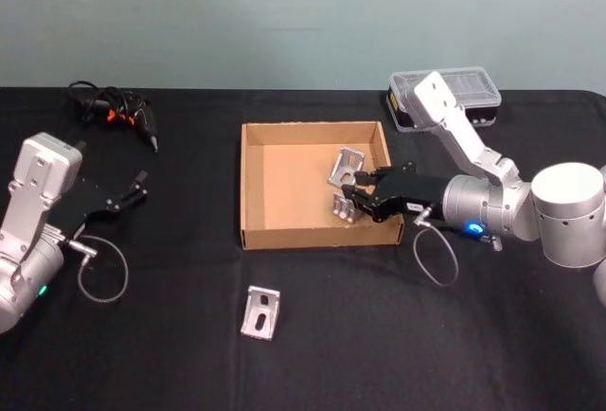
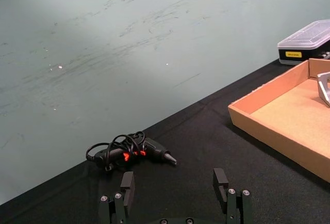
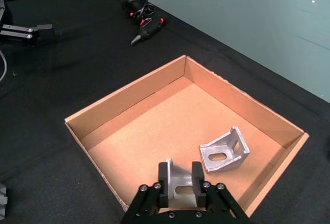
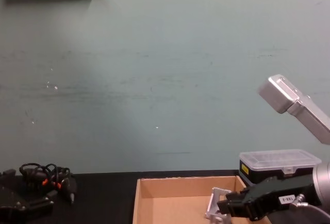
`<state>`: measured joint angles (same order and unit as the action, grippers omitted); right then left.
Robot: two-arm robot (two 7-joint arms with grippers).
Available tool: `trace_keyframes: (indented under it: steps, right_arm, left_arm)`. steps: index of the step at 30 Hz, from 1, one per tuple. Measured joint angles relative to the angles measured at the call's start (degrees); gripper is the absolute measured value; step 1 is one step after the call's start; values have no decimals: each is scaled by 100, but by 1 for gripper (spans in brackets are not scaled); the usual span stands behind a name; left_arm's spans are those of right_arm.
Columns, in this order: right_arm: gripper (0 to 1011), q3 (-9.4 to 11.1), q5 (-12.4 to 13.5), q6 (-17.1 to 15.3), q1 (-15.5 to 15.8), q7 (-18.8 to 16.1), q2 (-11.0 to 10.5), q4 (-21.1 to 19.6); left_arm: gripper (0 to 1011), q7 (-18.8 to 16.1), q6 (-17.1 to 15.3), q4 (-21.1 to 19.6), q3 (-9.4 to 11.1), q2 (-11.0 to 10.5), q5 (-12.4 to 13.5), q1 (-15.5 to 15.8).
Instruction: Use one hand to pick up the angle iron from the table and place it into the box.
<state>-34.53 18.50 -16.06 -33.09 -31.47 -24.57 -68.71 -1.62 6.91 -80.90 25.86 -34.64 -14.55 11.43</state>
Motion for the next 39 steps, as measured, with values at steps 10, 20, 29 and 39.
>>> trace_keyframes:
  steps: [10, 20, 29, 39]
  right_arm:
    - [567, 270, -43, 157, 192, 83, -47, -259]
    - [893, 631, 143, 269, 635, 179, -294, -992]
    - [1004, 713, 290, 333, 920, 79, -495, -1592]
    - [1004, 315, 326, 263, 868, -326, -627, -2000]
  left_arm:
    - [1000, 0, 0, 0, 0, 0, 0, 0]
    - [1000, 0, 0, 0, 0, 0, 0, 0]
    - [1000, 0, 0, 0, 0, 0, 0, 0]
    - [1000, 0, 0, 0, 0, 0, 0, 0]
